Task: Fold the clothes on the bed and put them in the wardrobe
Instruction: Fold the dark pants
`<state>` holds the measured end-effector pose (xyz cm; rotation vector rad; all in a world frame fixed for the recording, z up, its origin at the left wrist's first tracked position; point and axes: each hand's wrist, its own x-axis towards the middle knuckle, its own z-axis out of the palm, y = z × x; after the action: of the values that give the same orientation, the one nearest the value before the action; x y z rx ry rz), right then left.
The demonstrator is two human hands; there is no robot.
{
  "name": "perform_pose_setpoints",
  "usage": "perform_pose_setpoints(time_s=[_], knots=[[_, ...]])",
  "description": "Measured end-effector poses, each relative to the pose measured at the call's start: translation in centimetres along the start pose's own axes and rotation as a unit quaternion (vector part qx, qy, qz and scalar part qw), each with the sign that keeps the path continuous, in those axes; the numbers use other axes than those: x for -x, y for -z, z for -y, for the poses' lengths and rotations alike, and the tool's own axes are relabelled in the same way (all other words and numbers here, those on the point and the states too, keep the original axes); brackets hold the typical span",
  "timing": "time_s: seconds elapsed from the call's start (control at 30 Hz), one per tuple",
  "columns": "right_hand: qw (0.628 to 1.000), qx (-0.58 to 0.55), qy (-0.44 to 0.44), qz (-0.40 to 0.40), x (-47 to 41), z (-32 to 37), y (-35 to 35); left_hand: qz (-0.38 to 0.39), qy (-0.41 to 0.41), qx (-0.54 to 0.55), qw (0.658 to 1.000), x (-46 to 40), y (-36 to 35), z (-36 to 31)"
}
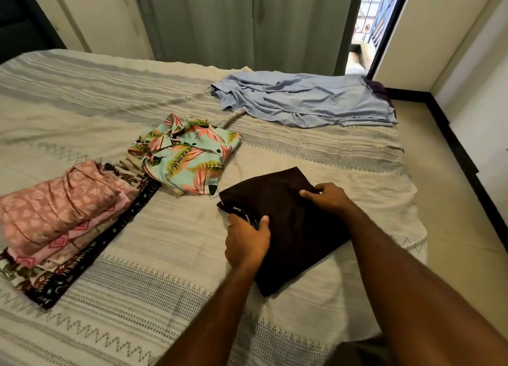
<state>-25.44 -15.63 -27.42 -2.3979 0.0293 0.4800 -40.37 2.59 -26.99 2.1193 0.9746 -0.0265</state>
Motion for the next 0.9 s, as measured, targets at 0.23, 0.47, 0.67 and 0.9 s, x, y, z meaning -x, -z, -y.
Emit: perform_pose_setpoints(time_s=[0.23,0.47,0.67,0.9], knots=[[0.991,-0.134,-0.017,0.025,-0.7,-0.9,-0.3,-0.059,0.040,0.110,0.991,-0.2,-1.3,0.2],[0.948,-0.317,0.025,0.012,-0.1,1.2,0.3,-0.028,-0.055,0.242,0.968,-5.6,1.6,1.5],[0.904,-0.415,0.096,-0.034,-1.5,9.8,-0.2,0.013,-0.177,0.247,0.953,-13.2,10.3,-1.9],[0.857,-0.483,0.130,-0.128,-5.3,21.7,-4.6,0.043,-0.257,0.135,0.956,-24.4,23.1,-7.9]])
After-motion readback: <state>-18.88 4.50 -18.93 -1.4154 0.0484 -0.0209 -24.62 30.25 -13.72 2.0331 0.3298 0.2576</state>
